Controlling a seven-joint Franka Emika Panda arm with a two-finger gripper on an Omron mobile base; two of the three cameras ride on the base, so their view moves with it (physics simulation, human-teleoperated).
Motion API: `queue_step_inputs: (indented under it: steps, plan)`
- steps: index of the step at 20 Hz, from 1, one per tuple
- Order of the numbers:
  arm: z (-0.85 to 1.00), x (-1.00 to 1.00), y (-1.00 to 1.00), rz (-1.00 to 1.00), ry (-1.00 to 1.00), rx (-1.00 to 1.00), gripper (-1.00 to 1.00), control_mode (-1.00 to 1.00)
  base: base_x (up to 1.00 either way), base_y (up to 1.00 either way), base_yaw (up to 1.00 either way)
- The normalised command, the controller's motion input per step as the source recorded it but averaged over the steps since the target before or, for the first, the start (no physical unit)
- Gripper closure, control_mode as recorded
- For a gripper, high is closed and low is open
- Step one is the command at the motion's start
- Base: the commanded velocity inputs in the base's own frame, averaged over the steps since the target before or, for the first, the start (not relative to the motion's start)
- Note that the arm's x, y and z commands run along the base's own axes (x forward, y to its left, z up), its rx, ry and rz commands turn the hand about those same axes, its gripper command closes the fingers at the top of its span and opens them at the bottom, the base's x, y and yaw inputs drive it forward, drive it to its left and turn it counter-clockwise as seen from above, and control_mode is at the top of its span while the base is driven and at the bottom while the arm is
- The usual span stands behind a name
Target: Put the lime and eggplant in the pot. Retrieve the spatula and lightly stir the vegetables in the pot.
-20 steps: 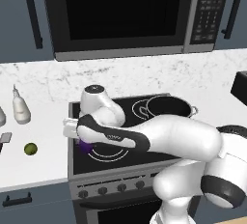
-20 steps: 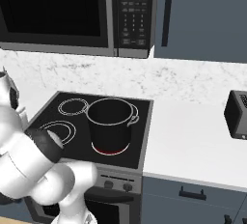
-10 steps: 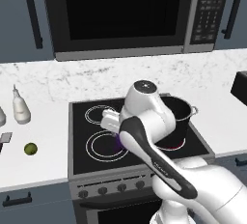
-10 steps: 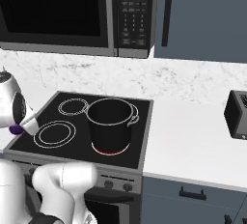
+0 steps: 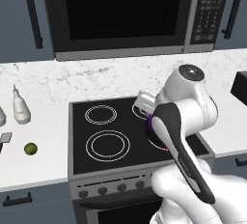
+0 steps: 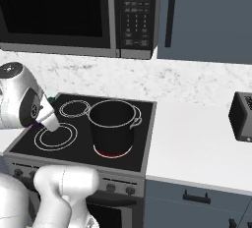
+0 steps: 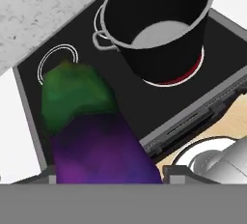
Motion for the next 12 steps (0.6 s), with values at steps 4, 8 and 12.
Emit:
queue_step_inputs:
  steps: [4,8,12]
  plan:
    - [0.07,0.46,-0.96,-0.05,0.01,-0.09,1.0,-1.0,0.0,0.0,0.0]
    - [0.0,0.48,-0.81,-0.03,0.0,-0.03,1.0,-1.0,0.0,0.0,0.0]
    - [-0.1,0.46,-0.57,0.0,0.0,-0.04,1.0,-1.0,0.0,0.0,0.0]
